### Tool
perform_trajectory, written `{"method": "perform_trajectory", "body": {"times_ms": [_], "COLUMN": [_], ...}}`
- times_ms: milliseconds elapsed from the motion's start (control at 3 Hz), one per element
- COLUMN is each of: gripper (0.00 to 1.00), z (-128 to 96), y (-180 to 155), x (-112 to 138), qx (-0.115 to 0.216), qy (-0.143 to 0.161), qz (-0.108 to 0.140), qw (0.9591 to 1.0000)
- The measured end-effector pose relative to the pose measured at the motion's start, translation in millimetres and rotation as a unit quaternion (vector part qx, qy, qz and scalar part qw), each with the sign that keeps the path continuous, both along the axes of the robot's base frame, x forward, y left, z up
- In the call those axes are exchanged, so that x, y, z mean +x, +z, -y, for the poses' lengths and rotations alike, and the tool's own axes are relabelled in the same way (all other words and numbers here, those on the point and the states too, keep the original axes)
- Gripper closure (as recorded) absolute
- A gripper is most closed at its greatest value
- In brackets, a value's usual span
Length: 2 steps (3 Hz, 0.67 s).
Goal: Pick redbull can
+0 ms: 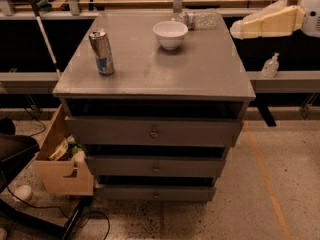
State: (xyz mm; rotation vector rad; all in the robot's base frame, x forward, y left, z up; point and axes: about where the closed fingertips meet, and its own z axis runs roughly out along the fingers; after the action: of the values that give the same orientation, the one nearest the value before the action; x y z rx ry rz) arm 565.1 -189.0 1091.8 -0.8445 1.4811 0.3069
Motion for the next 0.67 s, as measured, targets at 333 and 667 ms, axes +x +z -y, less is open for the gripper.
{"method": "perform_trajectory", "body": {"times_ms": [333, 667], "gripper": [0.00, 0.00], "z": [-15.8, -66.0], "y": [-0.1, -3.6], "x": [3.9, 27.3], "qx": [0.013, 0.033], "qy": [0.011, 0.051], "qz": [0.012, 0.035], "qw": [0.9998, 0.9976]}}
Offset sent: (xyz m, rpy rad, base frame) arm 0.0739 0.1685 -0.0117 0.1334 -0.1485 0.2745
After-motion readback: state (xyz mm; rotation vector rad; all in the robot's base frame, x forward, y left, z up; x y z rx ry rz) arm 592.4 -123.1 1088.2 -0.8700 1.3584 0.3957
